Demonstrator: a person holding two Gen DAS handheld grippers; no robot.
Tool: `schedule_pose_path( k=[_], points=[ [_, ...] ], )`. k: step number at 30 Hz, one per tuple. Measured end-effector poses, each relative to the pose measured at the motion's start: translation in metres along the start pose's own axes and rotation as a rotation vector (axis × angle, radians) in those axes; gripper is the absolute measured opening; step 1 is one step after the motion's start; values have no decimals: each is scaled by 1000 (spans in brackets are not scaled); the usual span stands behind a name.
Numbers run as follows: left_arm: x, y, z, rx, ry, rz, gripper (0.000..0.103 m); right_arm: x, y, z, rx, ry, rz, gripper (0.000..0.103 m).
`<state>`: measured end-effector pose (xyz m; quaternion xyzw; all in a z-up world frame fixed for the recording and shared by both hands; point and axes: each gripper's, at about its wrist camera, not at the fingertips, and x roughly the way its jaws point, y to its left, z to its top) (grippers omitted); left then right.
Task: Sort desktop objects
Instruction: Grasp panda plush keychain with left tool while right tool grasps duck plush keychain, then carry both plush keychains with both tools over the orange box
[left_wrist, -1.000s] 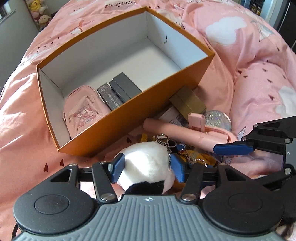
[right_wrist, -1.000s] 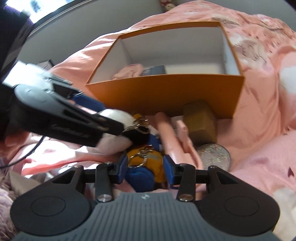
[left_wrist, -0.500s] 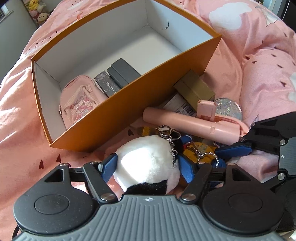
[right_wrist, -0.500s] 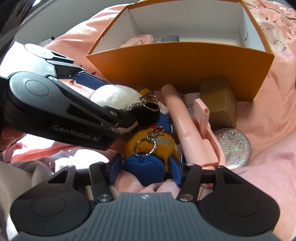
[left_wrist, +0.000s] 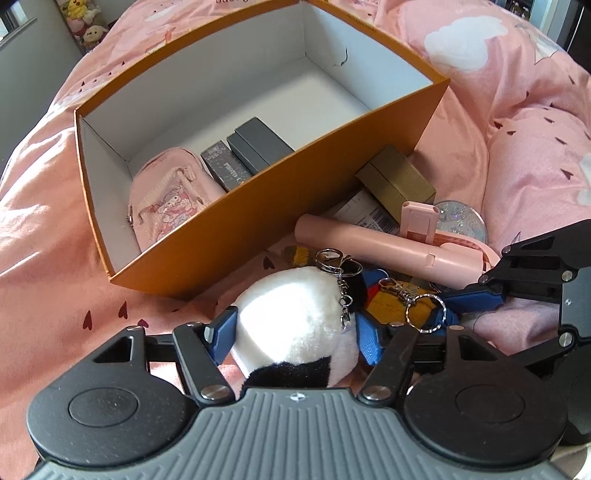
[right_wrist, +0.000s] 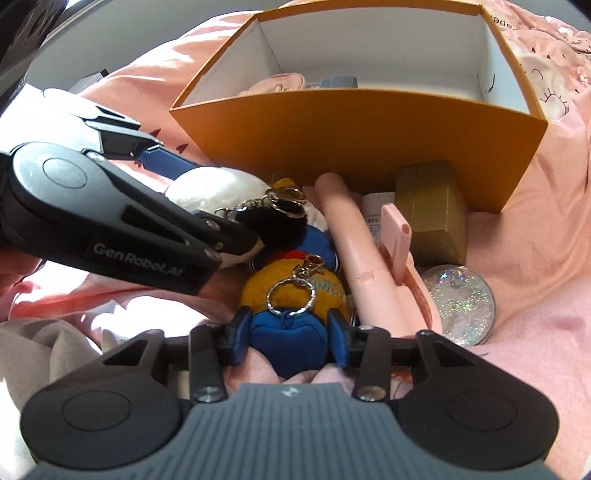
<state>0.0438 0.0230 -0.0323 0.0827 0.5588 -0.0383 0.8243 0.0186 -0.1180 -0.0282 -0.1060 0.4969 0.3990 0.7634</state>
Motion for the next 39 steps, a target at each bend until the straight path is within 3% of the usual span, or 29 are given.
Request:
schedule_pose_path(
  k=[9, 14, 21, 26, 30, 39],
  points=[
    [-22, 32, -1, -179, -28, -126, 73, -18, -11, 5, 53, -23, 53, 41],
    [-43, 39, 1, -214, -83, -180, 73, -32, -12, 8, 60, -38, 72, 40],
    [-75, 47, 8, -231, -189, -163, 73, -65, -15, 21, 74, -132, 110, 40],
    [-91, 44, 10, -240, -270, -166, 73, -95, -25, 33, 82, -236, 47, 40],
    [-104, 42, 17, -236, -336, -172, 73, -112, -39, 38, 126, -287, 55, 40],
    [-112, 51, 36, -251, -405, -149, 73, -136, -48, 63, 108, -393, 39, 39]
  ],
)
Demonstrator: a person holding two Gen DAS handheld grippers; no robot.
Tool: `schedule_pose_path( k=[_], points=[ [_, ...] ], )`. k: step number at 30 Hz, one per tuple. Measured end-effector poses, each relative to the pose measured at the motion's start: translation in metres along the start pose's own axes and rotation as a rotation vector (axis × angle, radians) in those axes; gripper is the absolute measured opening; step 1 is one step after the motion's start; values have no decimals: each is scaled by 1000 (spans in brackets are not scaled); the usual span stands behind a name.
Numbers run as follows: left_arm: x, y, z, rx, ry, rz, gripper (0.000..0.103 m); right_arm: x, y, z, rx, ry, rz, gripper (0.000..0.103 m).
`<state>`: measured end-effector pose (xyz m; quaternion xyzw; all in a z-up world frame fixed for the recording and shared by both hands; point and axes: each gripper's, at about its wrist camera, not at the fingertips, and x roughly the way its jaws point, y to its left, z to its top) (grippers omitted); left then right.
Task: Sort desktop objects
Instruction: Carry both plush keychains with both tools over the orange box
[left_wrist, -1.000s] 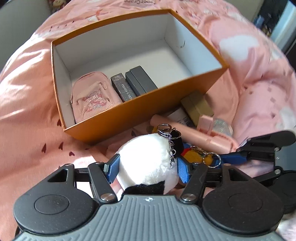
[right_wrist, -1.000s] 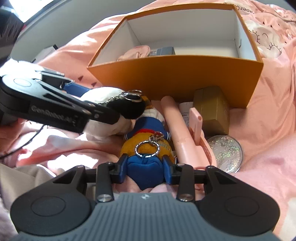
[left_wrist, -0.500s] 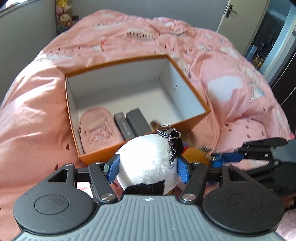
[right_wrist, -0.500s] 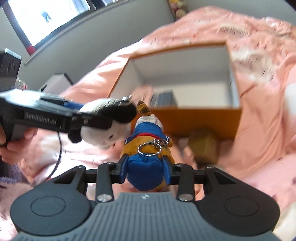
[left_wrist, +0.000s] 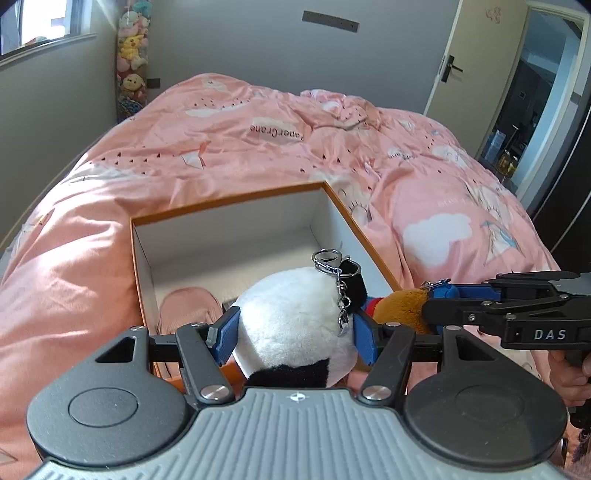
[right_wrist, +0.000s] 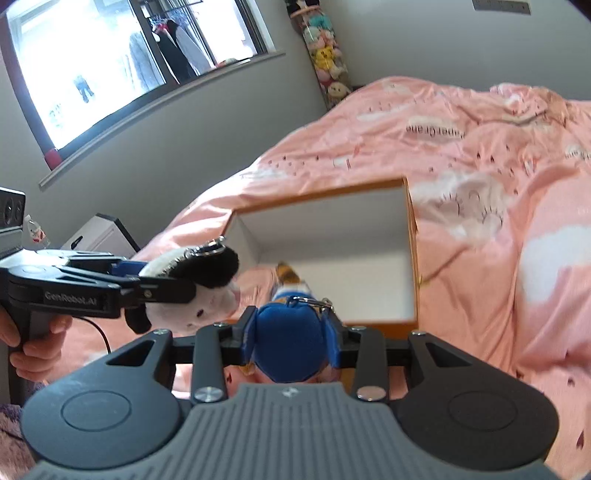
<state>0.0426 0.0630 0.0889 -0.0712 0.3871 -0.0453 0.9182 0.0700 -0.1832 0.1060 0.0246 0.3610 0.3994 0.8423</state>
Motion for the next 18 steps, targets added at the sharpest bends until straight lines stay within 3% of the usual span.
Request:
schedule_pose_path(
  k=[7, 11, 18],
  points=[
    [4, 17, 18, -34, -32, 8, 73, 1, 7, 27, -45, -48, 12, 38],
    [17, 23, 27, -68, -28, -32, 73, 11, 3, 43, -51, -63, -3, 38],
    [55, 38, 32, -221, -6, -98, 73, 65, -26, 53, 16, 11, -75, 38]
  ],
)
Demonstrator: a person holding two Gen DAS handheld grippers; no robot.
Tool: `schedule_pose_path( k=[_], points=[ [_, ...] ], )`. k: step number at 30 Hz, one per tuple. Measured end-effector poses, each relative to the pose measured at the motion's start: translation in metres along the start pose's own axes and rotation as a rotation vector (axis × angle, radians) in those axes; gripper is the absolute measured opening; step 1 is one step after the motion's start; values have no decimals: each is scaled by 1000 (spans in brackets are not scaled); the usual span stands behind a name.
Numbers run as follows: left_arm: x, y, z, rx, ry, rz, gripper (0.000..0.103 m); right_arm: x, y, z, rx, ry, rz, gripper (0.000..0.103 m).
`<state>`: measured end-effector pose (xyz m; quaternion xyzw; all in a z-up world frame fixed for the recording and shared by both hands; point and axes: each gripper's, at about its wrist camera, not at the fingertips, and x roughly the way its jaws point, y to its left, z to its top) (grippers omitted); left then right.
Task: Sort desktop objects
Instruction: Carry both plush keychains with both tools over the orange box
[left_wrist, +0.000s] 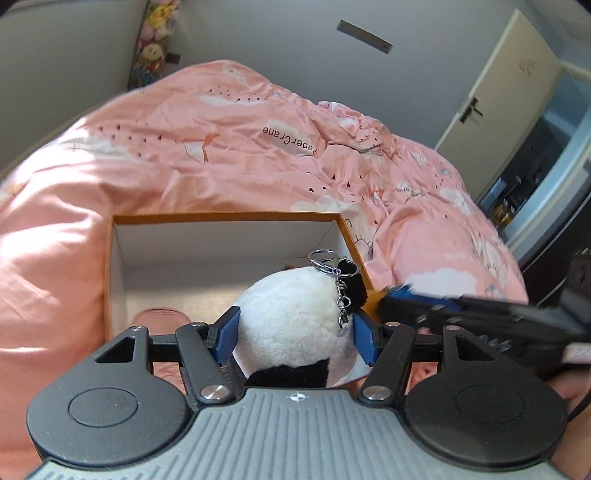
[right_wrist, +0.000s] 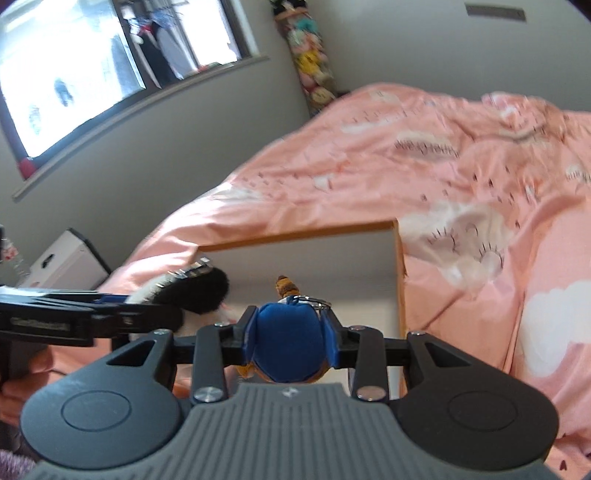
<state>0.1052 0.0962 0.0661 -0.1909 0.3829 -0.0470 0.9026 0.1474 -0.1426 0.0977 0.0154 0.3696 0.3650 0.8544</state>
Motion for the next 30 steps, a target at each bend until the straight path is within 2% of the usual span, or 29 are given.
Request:
schedule_pose_path(
  k=[4, 7, 12, 19, 25, 30],
  points=[
    [29, 8, 3, -94, 33, -46, 73, 27, -10, 0, 16, 34, -36, 38],
    [46, 14, 4, -133, 47, -46, 73, 39, -14, 0, 8, 45, -63, 38],
    [63, 24, 7, -201, 56, -43, 73, 53, -19, -2, -8, 58, -94, 38],
    [72, 31, 11, -244, 61, -57, 73, 66, -16, -6, -42, 100, -118, 39],
    [61, 44, 28, -219, 25, 15, 73, 69, -9, 11, -61, 72, -100, 39],
    [56, 58, 42, -192, 0, 99, 73, 88, -1, 34, -32, 61, -15, 39]
  ],
)
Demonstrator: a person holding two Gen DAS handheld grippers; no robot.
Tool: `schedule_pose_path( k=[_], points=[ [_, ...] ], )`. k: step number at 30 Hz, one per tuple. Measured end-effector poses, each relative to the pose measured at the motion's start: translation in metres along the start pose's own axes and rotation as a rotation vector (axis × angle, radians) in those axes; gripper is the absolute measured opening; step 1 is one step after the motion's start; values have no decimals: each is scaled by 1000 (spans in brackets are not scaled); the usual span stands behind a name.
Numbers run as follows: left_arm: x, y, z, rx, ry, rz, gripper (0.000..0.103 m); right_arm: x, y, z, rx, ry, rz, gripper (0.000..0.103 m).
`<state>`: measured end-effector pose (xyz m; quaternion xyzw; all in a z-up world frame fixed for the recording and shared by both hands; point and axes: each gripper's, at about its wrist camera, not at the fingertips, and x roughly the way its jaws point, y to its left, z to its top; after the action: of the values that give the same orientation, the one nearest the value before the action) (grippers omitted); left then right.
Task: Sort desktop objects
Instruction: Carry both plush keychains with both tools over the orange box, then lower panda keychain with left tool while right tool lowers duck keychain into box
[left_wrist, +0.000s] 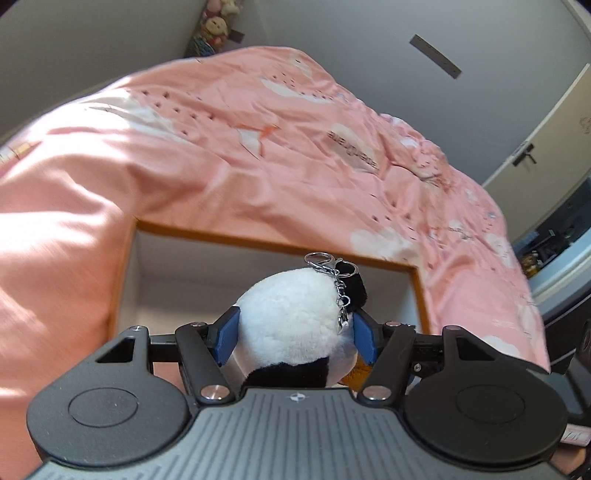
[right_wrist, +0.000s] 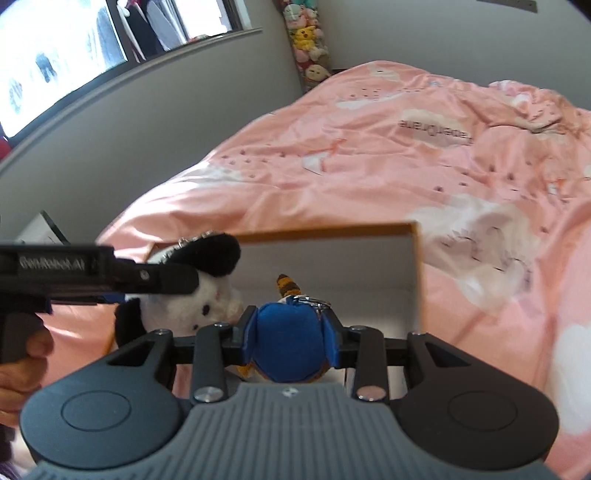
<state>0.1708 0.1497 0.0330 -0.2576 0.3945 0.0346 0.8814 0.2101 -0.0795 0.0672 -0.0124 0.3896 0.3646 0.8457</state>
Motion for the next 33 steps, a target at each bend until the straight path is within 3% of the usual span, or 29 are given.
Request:
schedule_pose_path(
  k=[9, 15, 25, 30, 33],
  points=[
    [16, 17, 11, 66, -27, 107, 73, 53, 9, 14, 30, 4, 116, 38],
    [33, 16, 8, 167, -26, 151, 73, 66, -6, 6, 54, 49, 130, 39],
    [64, 6, -10, 401, 22, 305, 73, 69, -7, -3, -35, 197, 64, 43],
    [69, 5, -17, 479, 35, 320, 74, 79, 2, -11, -148, 264, -20, 42],
    [74, 0, -23, 549, 34, 334, 75, 87, -2, -12, -119, 291, 13, 42]
  ],
)
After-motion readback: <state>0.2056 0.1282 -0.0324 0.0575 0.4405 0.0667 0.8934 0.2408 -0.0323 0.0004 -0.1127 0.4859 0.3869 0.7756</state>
